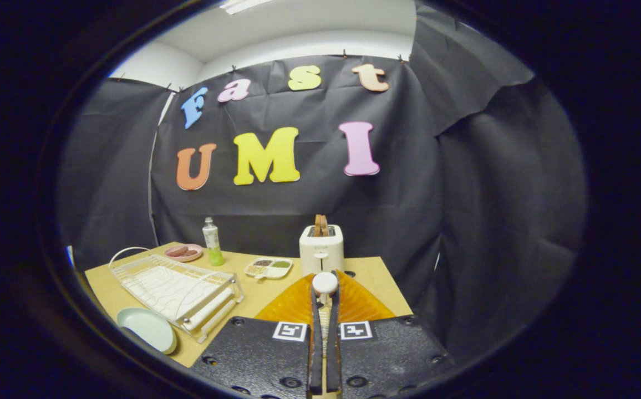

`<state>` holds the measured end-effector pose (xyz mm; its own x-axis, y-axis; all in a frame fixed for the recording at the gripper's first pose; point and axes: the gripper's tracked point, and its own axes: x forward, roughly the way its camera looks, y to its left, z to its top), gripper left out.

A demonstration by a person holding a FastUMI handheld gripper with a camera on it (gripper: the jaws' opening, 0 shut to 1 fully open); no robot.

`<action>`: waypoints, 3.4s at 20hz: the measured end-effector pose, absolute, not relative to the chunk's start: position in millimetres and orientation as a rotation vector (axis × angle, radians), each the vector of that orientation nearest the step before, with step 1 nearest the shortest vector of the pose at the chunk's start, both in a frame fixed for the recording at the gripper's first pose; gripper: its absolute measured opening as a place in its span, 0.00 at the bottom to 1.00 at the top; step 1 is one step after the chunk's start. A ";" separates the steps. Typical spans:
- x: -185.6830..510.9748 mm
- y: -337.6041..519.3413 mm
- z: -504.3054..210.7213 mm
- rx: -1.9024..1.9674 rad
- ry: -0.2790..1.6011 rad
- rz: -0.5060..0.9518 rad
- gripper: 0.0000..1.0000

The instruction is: Take the plate from the dish rack, then take the spoon from the basket and place it into the plate.

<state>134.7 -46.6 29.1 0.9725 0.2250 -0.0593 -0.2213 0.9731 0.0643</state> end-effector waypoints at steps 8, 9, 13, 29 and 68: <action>56.2 67.9 70.1 -0.025 0.075 0.520 0.08; 47.9 84.9 72.3 -0.036 0.084 0.560 0.08; 15.7 152.6 56.5 -0.041 0.191 0.738 0.08; -19.1 275.4 -56.5 -0.158 0.584 0.998 0.09; -53.4 144.0 3.6 0.003 0.098 0.374 1.00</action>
<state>-53.4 144.0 3.6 0.9263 0.3645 -0.0954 -0.3643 0.9311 0.0207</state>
